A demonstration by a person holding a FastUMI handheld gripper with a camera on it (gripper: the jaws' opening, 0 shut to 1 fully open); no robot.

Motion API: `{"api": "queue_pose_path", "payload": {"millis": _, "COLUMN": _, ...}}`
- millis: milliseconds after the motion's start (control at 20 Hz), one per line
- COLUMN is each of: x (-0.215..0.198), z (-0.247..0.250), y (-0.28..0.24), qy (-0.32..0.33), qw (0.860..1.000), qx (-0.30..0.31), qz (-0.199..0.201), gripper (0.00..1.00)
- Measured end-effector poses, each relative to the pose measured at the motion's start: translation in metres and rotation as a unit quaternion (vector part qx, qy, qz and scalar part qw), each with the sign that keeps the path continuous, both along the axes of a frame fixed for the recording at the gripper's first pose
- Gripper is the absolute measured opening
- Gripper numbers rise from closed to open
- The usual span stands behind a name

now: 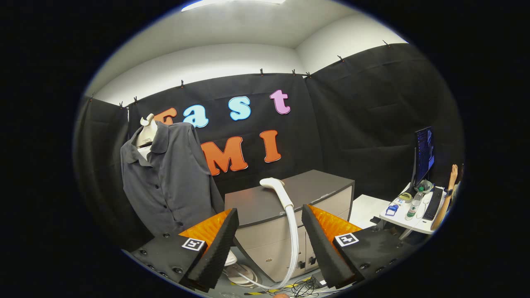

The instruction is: Iron the clothes twice with a garment steamer, once on the left side and once on the right side.

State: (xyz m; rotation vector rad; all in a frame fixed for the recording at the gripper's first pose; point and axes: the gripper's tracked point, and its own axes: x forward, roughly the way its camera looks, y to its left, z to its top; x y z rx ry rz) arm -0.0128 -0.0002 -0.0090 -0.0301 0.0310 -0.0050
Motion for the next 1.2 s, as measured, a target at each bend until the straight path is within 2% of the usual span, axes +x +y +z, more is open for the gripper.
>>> {"api": "queue_pose_path", "payload": {"millis": 300, "x": -0.001, "z": -0.012, "y": -0.006, "qy": 0.023, "qw": 1.000, "qx": -0.018, "qz": 0.003, "gripper": 0.98}}
{"api": "queue_pose_path", "payload": {"millis": 550, "x": 0.024, "z": -0.013, "y": -0.008, "qy": 0.054, "qw": 0.997, "qx": -0.040, "qz": 0.024, "gripper": 0.98}}
{"api": "queue_pose_path", "payload": {"millis": 900, "x": 0.107, "z": -0.017, "y": -0.015, "qy": 0.132, "qw": 0.989, "qx": -0.049, "qz": 0.051, "gripper": 0.98}}
{"api": "queue_pose_path", "payload": {"millis": 1200, "x": 0.201, "z": -0.011, "y": -0.023, "qy": 0.181, "qw": 0.977, "qx": -0.084, "qz": 0.069, "gripper": 0.98}}
